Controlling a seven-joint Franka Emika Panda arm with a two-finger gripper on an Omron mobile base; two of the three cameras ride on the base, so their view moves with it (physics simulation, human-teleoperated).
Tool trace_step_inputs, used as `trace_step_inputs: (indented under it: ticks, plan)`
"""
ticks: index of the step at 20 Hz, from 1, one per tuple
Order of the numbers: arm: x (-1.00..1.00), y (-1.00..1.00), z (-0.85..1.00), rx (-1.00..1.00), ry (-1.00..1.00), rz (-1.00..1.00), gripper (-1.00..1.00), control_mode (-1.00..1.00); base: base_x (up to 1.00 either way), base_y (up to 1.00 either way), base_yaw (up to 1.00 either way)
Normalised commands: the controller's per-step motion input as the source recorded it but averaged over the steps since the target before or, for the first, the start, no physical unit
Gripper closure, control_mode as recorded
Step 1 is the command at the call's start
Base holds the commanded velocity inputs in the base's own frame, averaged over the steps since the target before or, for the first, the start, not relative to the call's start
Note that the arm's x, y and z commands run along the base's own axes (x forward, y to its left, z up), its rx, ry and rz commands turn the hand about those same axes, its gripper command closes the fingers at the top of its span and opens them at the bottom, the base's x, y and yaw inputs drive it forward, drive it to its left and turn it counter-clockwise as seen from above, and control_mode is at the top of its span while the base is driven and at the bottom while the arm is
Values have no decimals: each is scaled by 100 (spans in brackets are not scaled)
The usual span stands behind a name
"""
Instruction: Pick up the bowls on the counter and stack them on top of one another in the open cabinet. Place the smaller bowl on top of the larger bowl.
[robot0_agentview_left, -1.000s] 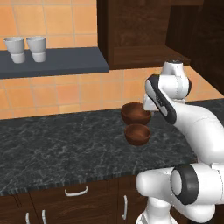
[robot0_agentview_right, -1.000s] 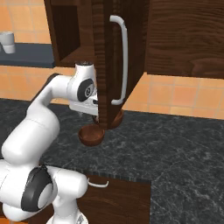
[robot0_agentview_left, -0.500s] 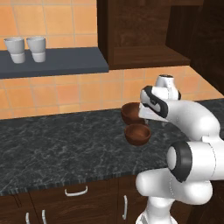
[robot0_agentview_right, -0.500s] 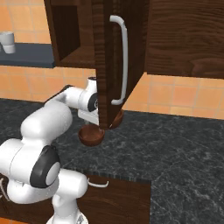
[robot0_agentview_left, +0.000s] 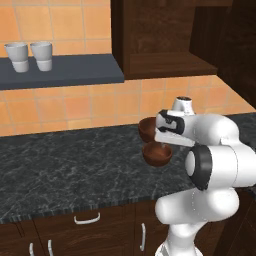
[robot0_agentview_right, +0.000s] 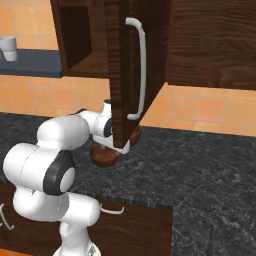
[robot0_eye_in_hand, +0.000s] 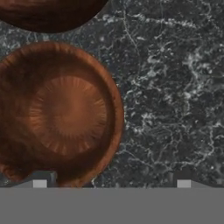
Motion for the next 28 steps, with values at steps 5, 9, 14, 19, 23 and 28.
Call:
trace_step_inputs:
  ticks: [5,9,14,19,23,28]
  plan:
    - [24,-1,-33,-2,-7,0,-100,-100,0,0,0]
    - [21,0,-37,-3,-11,0,-100,-100,0,0,0]
    - [5,-5,-43,-1,-8,0,-100,-100,0,0,0]
    - [7,-1,-26,0,-3,0,100,-100,0,0,0]
    - [0,0,0,0,0,0,100,-100,0,0,0]
    - [-2,5,13,0,-2,0,100,-100,0,0,0]
